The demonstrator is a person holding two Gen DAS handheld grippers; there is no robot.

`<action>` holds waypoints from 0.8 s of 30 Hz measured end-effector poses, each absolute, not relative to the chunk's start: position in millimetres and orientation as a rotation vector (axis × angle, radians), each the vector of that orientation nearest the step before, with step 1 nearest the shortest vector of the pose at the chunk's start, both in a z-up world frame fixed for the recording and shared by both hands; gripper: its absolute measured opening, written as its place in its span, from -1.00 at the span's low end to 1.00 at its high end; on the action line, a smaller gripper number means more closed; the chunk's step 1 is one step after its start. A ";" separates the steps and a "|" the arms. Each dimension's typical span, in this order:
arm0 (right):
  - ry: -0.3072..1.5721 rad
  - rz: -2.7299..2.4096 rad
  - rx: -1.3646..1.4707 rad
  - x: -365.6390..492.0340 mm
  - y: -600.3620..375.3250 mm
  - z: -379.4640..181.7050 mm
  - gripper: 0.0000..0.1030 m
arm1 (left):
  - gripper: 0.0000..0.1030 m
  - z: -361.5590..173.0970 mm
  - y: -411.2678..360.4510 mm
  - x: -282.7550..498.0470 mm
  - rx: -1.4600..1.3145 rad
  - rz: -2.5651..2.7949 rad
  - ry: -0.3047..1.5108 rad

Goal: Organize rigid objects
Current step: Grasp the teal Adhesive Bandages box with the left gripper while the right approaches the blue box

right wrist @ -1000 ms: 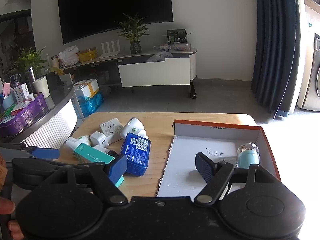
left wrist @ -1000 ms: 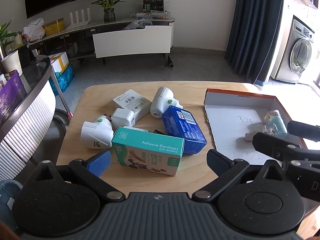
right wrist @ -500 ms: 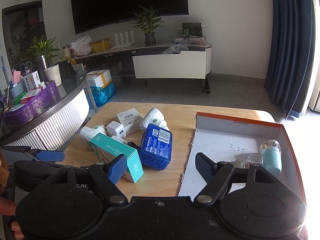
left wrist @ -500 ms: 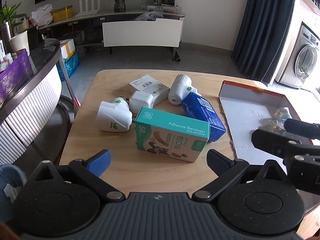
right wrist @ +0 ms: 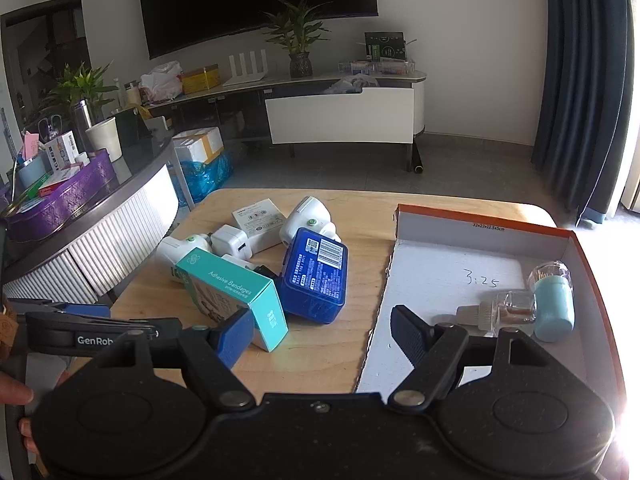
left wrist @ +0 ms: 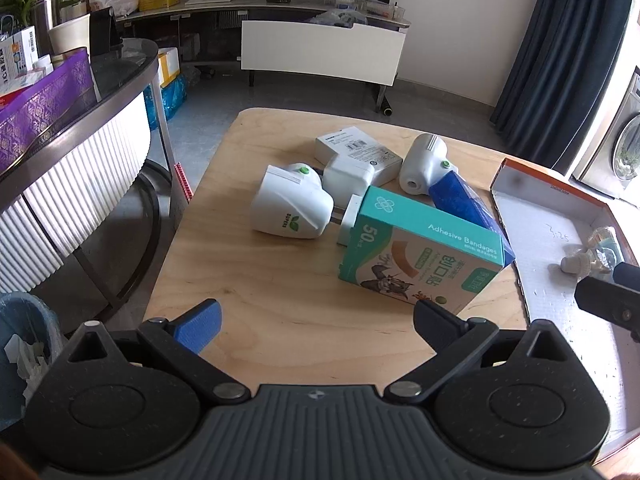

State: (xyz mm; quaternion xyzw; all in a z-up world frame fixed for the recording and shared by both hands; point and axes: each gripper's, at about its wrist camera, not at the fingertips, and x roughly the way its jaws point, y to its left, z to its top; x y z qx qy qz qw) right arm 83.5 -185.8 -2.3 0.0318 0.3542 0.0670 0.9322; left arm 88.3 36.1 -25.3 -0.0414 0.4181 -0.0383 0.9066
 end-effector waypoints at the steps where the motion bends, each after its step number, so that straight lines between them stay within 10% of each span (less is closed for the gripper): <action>1: 0.726 0.137 0.068 83.8 -186.4 -3.2 0.73 | 1.00 -24.6 35.4 89.6 -0.096 -0.080 0.860; 24: 0.727 0.038 0.149 78.2 -232.7 -11.6 0.73 | 1.00 -50.6 -36.6 109.7 0.174 -0.231 0.670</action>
